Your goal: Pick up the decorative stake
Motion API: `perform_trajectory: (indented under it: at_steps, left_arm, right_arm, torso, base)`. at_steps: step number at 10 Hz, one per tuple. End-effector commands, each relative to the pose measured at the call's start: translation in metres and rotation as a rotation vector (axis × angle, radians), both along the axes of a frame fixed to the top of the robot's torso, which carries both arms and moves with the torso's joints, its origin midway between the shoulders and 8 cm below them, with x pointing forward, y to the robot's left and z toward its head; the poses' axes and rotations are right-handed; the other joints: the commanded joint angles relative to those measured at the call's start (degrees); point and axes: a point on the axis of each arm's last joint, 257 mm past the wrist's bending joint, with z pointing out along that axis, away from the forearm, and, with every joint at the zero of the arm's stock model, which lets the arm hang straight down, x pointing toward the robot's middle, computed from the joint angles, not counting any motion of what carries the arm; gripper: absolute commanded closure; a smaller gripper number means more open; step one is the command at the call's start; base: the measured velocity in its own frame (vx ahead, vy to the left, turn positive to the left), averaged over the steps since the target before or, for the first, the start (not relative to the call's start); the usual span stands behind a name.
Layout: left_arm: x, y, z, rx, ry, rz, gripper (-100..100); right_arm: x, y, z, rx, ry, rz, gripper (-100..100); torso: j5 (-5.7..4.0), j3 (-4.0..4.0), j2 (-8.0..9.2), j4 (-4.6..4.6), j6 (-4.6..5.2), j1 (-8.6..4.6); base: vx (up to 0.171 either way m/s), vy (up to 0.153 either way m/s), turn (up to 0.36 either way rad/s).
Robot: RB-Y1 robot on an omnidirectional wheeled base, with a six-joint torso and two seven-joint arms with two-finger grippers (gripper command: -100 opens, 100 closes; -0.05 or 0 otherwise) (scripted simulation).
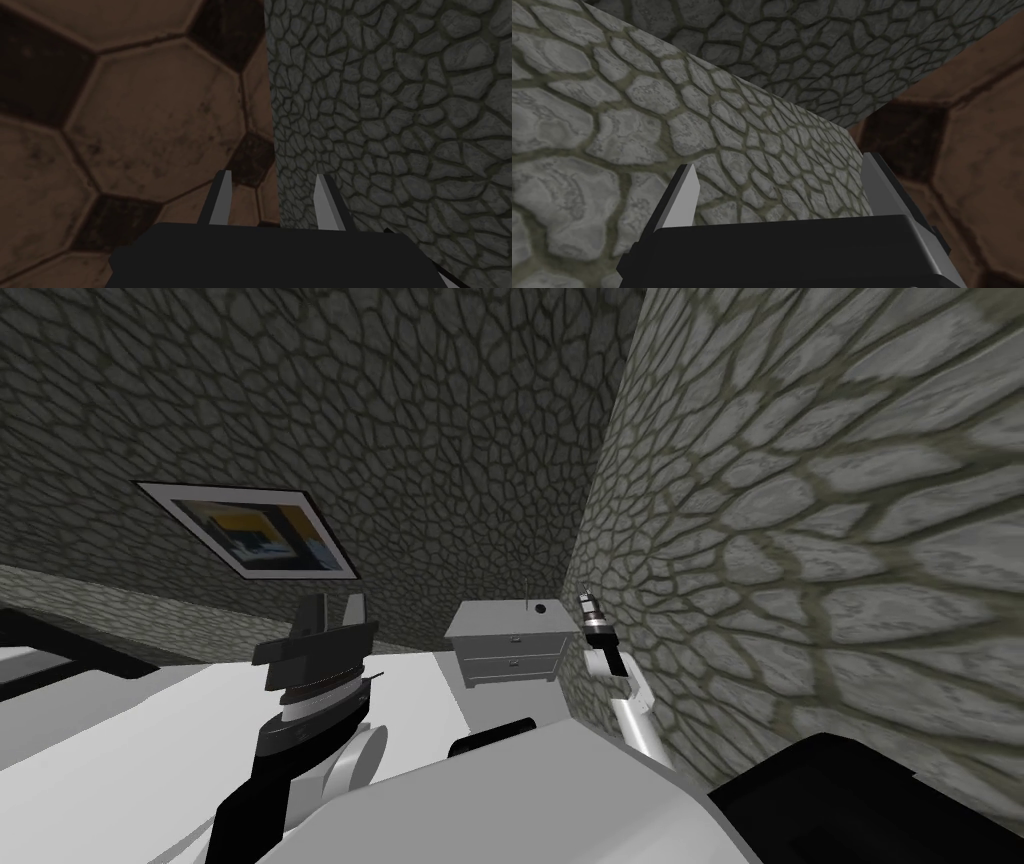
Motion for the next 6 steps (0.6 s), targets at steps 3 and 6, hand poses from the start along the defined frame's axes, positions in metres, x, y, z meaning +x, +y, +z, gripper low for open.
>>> perform_trajectory:
  at_steps: [3, 6]
  left_arm:
    - [0.0, 0.0, 0.0, 0.0, 0.0, 0.0, 0]
    - [0.0, 0.0, 0.0, 0.0, 0.0, 0.0, 0]
  right_arm:
    - [0.01, -0.052, -0.011, -0.07, 0.079, -0.16, -100]
    - [0.012, -0.073, -0.018, -0.11, 0.121, -0.235, -100]
  torso:
    - [0.03, 0.03, 0.05, 0.02, 0.03, 0.07]
    - [0.01, -0.04, -0.08, -0.01, 0.01, 0.01]
  base:
    - [-0.077, 0.101, 0.14]
    - [-0.033, 0.073, 0.098]
